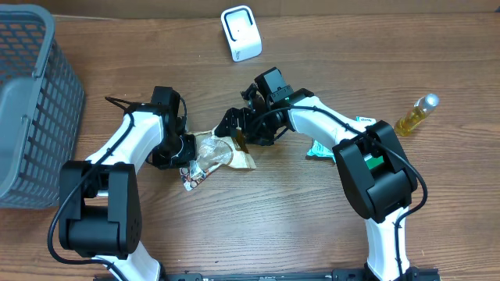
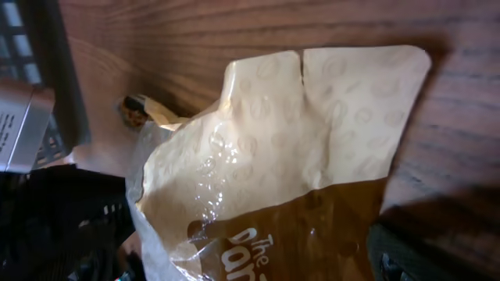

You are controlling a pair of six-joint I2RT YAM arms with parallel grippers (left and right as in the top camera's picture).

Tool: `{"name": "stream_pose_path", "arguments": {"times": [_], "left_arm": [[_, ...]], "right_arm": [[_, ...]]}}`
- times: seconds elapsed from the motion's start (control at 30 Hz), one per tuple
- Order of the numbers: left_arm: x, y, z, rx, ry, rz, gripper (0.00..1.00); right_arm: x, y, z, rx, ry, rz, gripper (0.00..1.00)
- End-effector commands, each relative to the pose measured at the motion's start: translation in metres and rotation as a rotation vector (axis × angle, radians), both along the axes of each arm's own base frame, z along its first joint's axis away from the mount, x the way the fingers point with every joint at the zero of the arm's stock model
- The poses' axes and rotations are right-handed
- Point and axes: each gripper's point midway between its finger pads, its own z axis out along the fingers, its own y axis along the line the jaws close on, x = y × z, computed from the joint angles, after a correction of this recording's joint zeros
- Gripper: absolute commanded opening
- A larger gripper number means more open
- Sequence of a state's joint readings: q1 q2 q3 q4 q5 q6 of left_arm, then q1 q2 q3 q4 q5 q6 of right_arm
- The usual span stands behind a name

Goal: Scan the item barcode
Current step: 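Hold the pouch with both grippers and pass it to the right gripper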

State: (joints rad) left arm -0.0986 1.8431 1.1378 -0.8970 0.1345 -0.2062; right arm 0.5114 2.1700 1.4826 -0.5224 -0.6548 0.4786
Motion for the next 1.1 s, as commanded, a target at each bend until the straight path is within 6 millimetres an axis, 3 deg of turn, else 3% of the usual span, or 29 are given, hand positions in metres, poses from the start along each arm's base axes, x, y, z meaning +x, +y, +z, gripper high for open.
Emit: {"name": "stream_pose_path", "arguments": {"times": [0.0, 0.17, 0.37, 0.47, 0.5, 0.6, 0.73, 0.8, 1.0, 1.07], "left_arm": [[-0.001, -0.004, 0.002, -0.012, -0.008, -0.009, 0.04], [0.001, -0.004, 0.002, -0.013, -0.016, -0.009, 0.04], [0.002, -0.004, 0.002, -0.014, -0.020, -0.024, 0.04], [0.002, -0.005, 0.002, -0.014, -0.021, -0.027, 0.04], [0.002, -0.004, 0.002, -0.014, -0.020, -0.027, 0.04], [0.001, -0.004, 0.002, -0.014, -0.019, -0.027, 0.04], [0.002, -0.005, 0.002, -0.015, -0.023, -0.042, 0.04], [0.002, -0.005, 0.002, -0.016, -0.025, -0.050, 0.04], [0.002, -0.005, 0.002, -0.015, -0.025, -0.050, 0.04], [0.003, -0.004, 0.002, -0.015, -0.027, -0.053, 0.04]], "right_arm": [[0.015, -0.003, 0.003, -0.052, -0.088, -0.029, 1.00], [0.003, 0.004, -0.004, -0.074, -0.084, -0.006, 1.00], [-0.024, 0.034, -0.005, -0.087, -0.105, 0.069, 1.00], [-0.027, 0.048, 0.004, -0.019, -0.103, 0.089, 1.00], [-0.029, 0.055, 0.012, 0.040, -0.095, 0.105, 0.96], [-0.022, 0.052, 0.014, 0.051, -0.079, 0.072, 0.80], [-0.019, 0.049, 0.014, 0.052, -0.079, 0.063, 0.45], [-0.019, 0.048, 0.014, 0.051, -0.079, 0.062, 0.37], [-0.024, 0.051, 0.017, 0.079, -0.057, 0.081, 0.32], [-0.024, 0.051, 0.019, 0.087, -0.054, 0.083, 0.16]]}}
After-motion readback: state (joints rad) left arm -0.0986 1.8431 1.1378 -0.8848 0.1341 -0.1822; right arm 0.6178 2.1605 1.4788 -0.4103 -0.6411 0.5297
